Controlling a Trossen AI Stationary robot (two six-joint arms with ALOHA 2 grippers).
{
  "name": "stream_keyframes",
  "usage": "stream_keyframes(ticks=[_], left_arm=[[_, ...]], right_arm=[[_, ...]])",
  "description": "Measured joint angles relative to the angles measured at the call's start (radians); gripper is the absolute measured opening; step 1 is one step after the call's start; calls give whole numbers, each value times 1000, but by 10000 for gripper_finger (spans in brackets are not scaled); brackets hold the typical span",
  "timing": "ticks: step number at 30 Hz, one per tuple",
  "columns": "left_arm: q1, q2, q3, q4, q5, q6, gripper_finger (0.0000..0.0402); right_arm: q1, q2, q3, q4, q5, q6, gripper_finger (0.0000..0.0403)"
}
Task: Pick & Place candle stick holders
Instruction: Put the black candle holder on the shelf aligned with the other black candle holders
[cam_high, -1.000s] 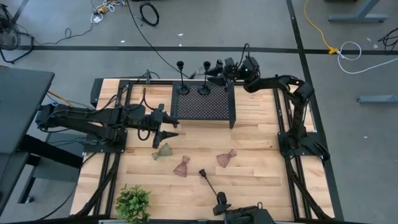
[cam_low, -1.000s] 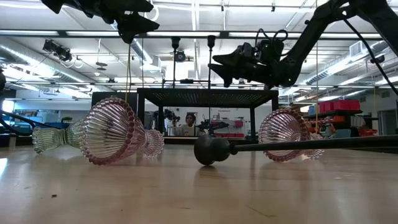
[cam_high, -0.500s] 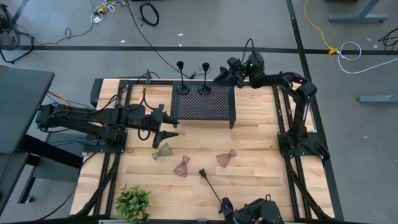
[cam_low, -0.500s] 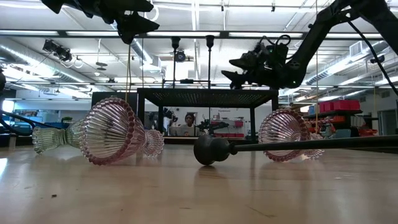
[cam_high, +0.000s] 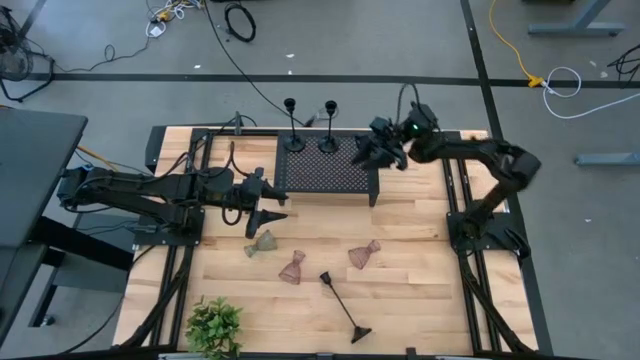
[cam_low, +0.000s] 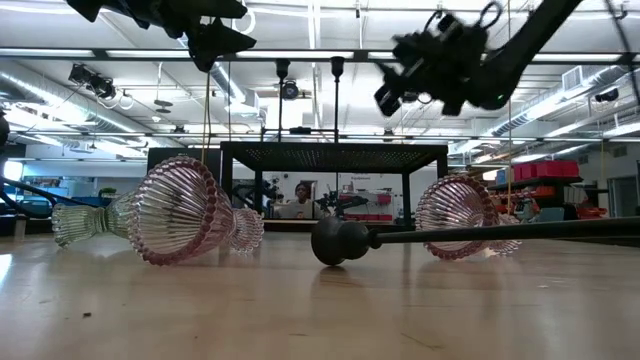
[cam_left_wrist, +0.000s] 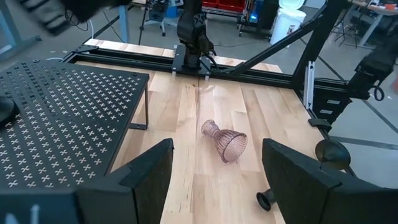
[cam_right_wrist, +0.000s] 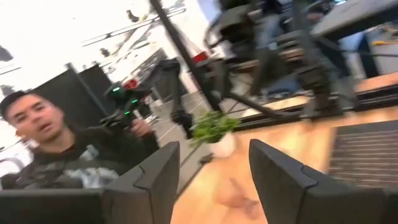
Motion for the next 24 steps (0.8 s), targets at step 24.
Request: stream_keyframes(ticks=[24], left_arm=[[0, 0, 0, 3, 0, 0, 248]], right_arm=[[797, -462, -234, -883, 1001, -52, 162]])
